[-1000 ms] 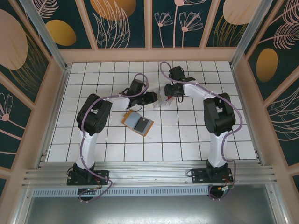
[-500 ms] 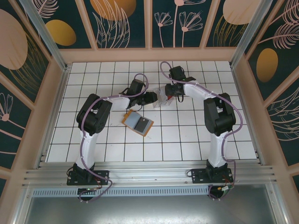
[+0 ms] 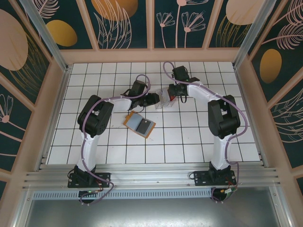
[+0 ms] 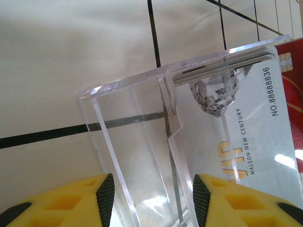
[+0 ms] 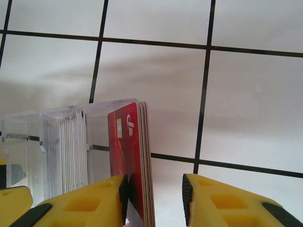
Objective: Put the credit cards into the card holder
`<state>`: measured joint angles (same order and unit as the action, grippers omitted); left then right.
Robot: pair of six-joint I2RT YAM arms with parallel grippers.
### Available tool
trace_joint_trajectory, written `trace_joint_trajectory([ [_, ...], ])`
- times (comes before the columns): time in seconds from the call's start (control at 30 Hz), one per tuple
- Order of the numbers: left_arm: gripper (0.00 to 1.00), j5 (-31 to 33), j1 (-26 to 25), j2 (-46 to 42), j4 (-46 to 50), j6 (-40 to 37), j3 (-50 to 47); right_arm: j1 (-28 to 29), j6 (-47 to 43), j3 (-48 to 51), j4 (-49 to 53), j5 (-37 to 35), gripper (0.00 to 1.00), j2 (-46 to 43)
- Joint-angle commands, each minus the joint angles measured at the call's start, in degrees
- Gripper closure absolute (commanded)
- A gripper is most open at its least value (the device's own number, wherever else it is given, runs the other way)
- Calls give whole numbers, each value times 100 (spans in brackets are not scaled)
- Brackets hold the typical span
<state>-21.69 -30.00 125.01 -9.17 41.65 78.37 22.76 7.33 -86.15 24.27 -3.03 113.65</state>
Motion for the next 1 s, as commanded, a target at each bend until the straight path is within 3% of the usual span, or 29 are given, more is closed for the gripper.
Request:
trace_joint_trajectory([
  [0.0,50,-19,-2,217,214,20,-85,-102,-83,81,165,-163,61,-314],
  [0.47,50,-19,-3,225,231,10,-68,-101,-118,89,130,188,68,-182],
  [0.73,50,-19,-2,234,231,4,-67,-122,-114,120,77,486,84,-141],
  [0.8,50,-19,-2,239,231,9,-67,-122,-101,118,76,509,80,-136],
  [0.87,50,-19,-2,234,231,11,-74,-113,-84,138,43,509,66,-169],
  [0.97,50,-19,-4,239,223,20,-67,-107,-83,142,48,522,62,-174],
])
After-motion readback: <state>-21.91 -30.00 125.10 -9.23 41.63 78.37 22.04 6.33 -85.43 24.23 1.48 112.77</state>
